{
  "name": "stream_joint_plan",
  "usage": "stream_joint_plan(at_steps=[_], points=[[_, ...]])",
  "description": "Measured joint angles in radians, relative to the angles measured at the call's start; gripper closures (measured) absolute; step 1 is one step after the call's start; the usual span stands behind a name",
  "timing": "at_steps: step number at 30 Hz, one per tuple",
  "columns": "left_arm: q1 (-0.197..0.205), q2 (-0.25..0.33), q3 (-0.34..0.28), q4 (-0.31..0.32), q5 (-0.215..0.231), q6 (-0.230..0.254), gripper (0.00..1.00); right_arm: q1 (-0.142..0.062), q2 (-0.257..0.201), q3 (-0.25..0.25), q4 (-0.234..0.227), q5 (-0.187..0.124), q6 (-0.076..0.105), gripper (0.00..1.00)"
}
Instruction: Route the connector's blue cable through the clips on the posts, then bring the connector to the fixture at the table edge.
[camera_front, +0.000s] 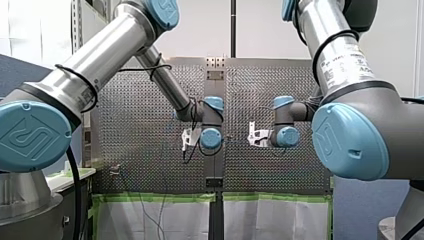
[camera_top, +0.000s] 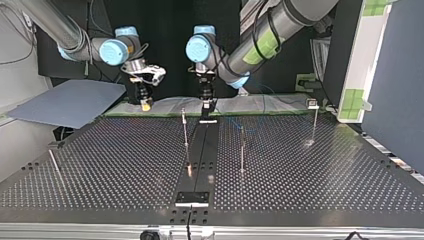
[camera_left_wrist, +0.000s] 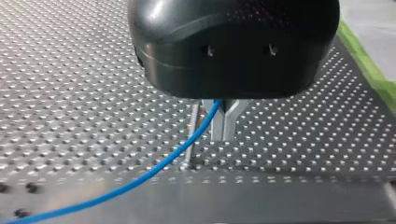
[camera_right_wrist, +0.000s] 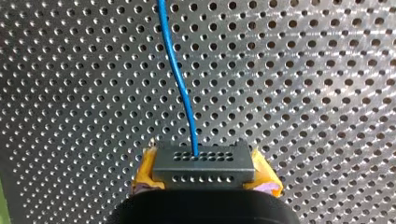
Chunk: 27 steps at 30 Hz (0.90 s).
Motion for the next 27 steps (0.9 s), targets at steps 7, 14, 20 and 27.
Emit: stream_joint_plan(at_steps=[7,14,20,27], points=[[-0.003,-0.020,0.014,0.011,-0.001,-0.016,1.00,-0.023,0.030,-0.023,0.000,-0.018,-0.004,1.00],[-0.002,-0.021,0.028,0.014,0.005,-0.018,1.00,-0.046,0.043,-0.043,-0.005,-0.042,-0.001,1.00],[0.002,-0.021,0.044,0.012,0.019,-0.018,1.00,-0.061,0.053,-0.059,-0.007,-0.061,-0.003,1.00],[0.014,-0.021,0.049,0.010,0.036,-0.019,1.00,-0.071,0.057,-0.072,-0.006,-0.069,-0.004,1.00]])
